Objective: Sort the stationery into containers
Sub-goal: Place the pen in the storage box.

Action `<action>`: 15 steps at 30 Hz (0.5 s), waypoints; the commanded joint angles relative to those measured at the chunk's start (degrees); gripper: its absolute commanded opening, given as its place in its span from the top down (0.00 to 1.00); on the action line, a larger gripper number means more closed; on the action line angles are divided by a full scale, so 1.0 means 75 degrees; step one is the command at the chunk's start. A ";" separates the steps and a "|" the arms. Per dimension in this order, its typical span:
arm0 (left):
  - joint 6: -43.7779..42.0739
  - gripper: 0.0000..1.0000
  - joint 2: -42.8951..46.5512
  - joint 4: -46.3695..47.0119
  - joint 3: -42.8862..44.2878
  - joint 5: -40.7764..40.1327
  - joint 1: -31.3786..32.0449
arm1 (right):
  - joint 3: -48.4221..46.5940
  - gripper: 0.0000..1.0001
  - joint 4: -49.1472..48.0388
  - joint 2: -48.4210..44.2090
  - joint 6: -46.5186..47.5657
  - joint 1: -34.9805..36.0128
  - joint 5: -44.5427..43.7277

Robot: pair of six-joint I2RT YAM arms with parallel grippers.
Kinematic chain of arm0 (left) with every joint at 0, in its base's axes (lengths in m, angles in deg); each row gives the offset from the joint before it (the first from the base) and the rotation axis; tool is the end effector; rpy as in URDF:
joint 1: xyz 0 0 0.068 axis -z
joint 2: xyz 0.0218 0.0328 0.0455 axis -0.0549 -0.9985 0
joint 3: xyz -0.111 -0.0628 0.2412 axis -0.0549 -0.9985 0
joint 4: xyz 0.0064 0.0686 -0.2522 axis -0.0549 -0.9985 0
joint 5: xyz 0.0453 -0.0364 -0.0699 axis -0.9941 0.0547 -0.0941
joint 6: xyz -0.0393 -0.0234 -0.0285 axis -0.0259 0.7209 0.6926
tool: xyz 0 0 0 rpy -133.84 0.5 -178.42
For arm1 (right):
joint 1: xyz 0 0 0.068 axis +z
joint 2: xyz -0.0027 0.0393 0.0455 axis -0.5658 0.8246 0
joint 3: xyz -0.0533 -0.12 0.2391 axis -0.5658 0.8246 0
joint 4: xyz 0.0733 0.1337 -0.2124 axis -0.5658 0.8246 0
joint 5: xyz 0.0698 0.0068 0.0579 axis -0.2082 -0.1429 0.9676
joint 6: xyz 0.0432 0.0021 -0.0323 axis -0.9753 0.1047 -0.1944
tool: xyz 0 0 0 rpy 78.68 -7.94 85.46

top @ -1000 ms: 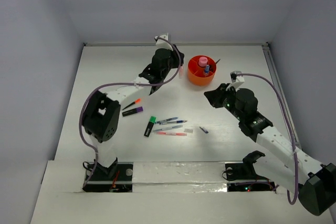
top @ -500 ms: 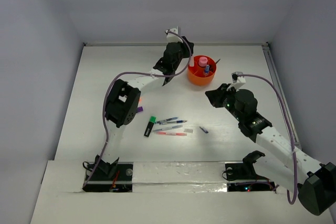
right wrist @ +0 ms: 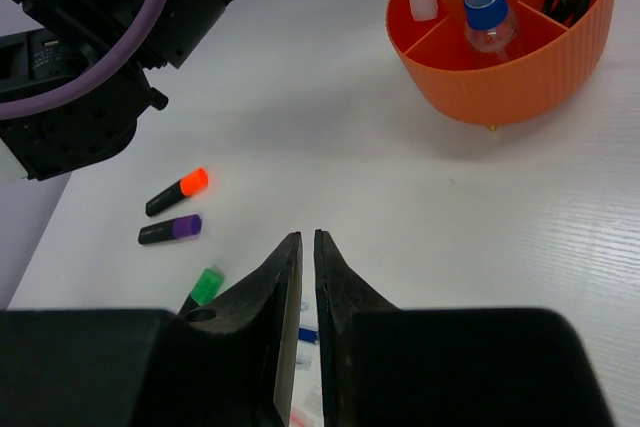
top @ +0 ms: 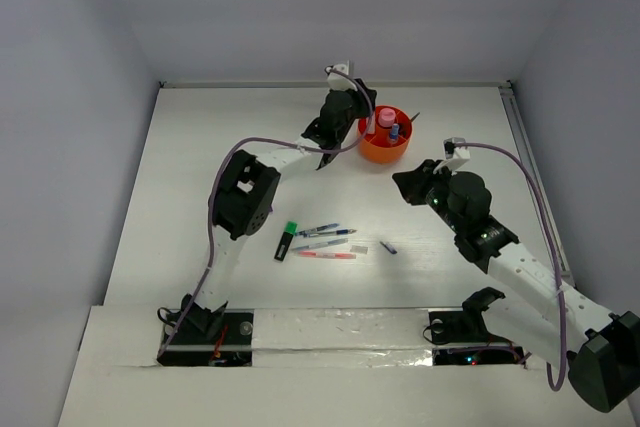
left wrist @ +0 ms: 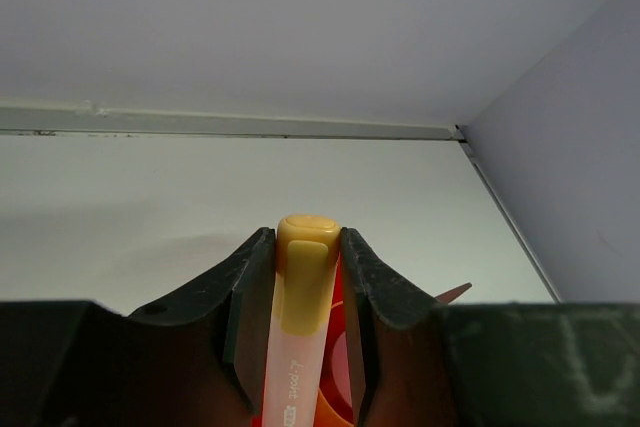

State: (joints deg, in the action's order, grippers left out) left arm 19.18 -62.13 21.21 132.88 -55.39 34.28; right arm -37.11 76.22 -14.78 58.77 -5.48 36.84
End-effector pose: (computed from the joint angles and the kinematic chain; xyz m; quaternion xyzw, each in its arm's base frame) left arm 0.4247 -0.3174 0.2545 0.0039 0.6609 -0.3470 0.6654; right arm 0.1846 0.1003 0.2736 0.0218 0.7640 0.3003 0.5706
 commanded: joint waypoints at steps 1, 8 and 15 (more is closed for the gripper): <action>-0.0065 0.79 0.0163 0.0791 -0.0047 -0.0026 0.0106 | 0.0056 0.84 -0.0477 -0.0078 -0.0025 0.0075 -0.0211; -0.0124 0.48 0.0864 0.0967 -0.0739 -0.0389 0.0107 | 0.0021 0.84 -0.0430 -0.0031 -0.0014 0.0075 -0.0235; -0.0229 0.48 0.2246 0.0897 -0.1897 -0.0693 0.0107 | 0.0021 0.83 -0.0395 -0.0077 -0.0002 0.0075 -0.0235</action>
State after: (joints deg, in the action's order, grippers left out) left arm 18.46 -56.03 23.74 121.05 -58.35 34.78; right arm -37.08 76.25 -14.69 58.79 -5.48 36.36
